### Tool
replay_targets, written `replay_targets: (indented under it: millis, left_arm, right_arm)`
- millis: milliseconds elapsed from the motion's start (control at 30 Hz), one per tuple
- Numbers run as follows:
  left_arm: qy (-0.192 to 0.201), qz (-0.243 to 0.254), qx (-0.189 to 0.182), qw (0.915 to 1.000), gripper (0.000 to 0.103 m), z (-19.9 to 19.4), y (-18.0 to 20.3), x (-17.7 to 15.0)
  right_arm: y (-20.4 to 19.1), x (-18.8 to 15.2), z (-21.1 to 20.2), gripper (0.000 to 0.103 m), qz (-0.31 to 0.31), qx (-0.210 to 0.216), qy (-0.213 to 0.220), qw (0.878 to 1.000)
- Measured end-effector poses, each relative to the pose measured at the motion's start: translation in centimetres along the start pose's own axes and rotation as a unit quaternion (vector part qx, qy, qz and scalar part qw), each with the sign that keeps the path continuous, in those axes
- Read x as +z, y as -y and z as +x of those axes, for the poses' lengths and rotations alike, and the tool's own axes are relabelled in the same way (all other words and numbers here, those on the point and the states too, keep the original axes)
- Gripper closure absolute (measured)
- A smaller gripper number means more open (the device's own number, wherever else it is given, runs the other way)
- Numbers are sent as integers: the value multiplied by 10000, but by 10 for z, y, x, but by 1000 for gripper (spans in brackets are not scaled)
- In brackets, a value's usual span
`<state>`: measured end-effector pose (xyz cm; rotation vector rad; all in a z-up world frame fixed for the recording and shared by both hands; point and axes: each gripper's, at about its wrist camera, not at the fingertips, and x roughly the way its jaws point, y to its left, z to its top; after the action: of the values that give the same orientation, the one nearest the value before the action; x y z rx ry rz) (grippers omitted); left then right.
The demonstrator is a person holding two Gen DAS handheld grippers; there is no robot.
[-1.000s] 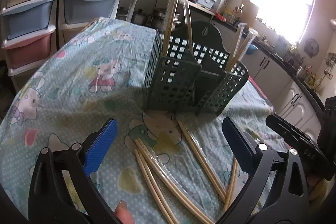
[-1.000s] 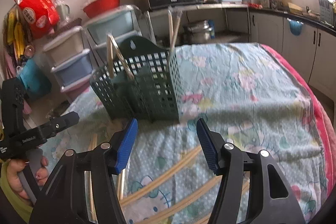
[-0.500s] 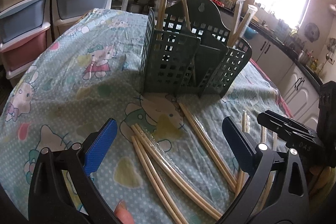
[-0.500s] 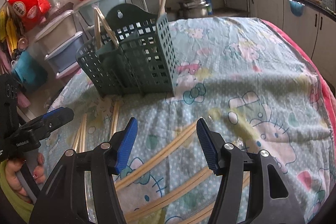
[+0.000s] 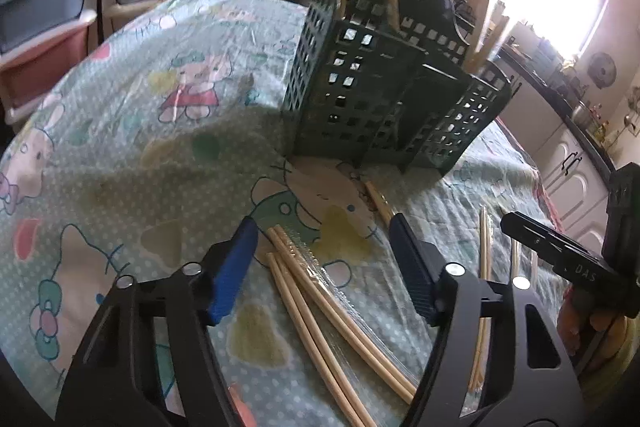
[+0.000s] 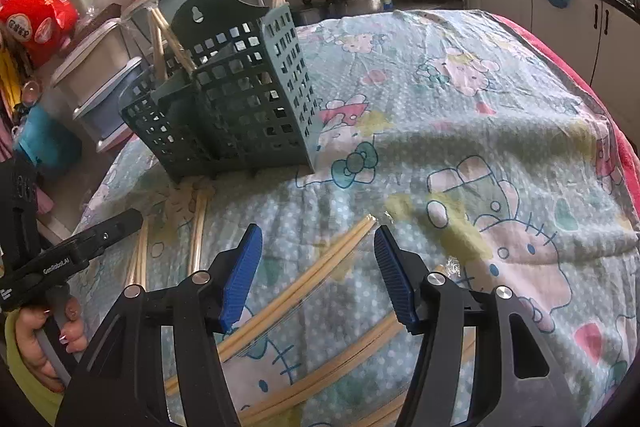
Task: Organize utensils
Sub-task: 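Close the left tool on a chopstick while the right tool grasps another, then lift both held chopsticks and carry them above the green basket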
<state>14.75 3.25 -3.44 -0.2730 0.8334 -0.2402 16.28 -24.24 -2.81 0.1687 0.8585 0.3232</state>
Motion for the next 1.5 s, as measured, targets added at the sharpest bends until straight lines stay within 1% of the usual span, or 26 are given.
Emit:
replay_targets:
  millis: [67, 167, 333, 367, 400, 667, 800, 900, 967, 1033, 1067, 1133, 1167, 1200, 1333, 1500]
  left_arm:
    - [-77, -48, 0, 10000, 52, 4, -3, 1]
    - [-177, -201, 39, 9996, 52, 10, -10, 1]
    - [-280, -231, 84, 9993, 55, 18, -13, 2]
    - [-284, -220, 100, 9993, 58, 19, -13, 2]
    - [-291, -208, 120, 9993, 63, 20, -13, 3]
    - [-299, -141, 273, 9991, 87, 26, -16, 6]
    - [-274, -185, 259, 9991, 91, 26, -19, 7]
    - [-219, -198, 201, 9994, 93, 25, -18, 8]
    - [-159, -201, 147, 9996, 95, 22, -16, 9]
    - [-64, -160, 114, 9998, 95, 18, -12, 11]
    - [-13, -135, 106, 9999, 95, 16, -10, 12]
    - [71, -101, 74, 9999, 96, 10, -6, 15]
    - [105, -92, 51, 9999, 96, 8, -4, 17]
    - [138, -75, 34, 9999, 96, 6, -2, 19]
    - [281, -19, -51, 9996, 97, -4, 7, 25]
    - [447, 42, -180, 9988, 97, -16, 16, 30]
  right_arm:
    - [2, 1, 4, 47, 30, -26, -71, 10000]
    - [4, 3, 9, 47, 74, -49, -141, 9999]
    - [9, 6, 21, 47, 193, -114, -316, 9993]
    - [10, 7, 24, 47, 212, -128, -340, 9991]
    - [11, 7, 26, 47, 238, -130, -371, 9989]
    - [15, 13, 39, 47, 339, -162, -454, 9983]
    - [14, 15, 43, 48, 350, -154, -420, 9984]
    - [14, 16, 45, 57, 343, -251, -387, 9983]
    - [13, 17, 47, 68, 228, -404, -369, 9982]
    - [12, 18, 48, 78, 165, -475, -331, 9982]
    - [15, 18, 48, 83, 245, -383, -300, 9985]
    - [20, 19, 46, 89, 427, -142, -261, 9986]
    - [21, 19, 45, 94, 503, -23, -242, 9984]
    - [22, 20, 42, 95, 548, 93, -196, 9983]
    - [19, 23, 28, 100, 560, 314, 42, 9979]
    - [16, 28, 7, 101, 617, 711, 323, 9950]
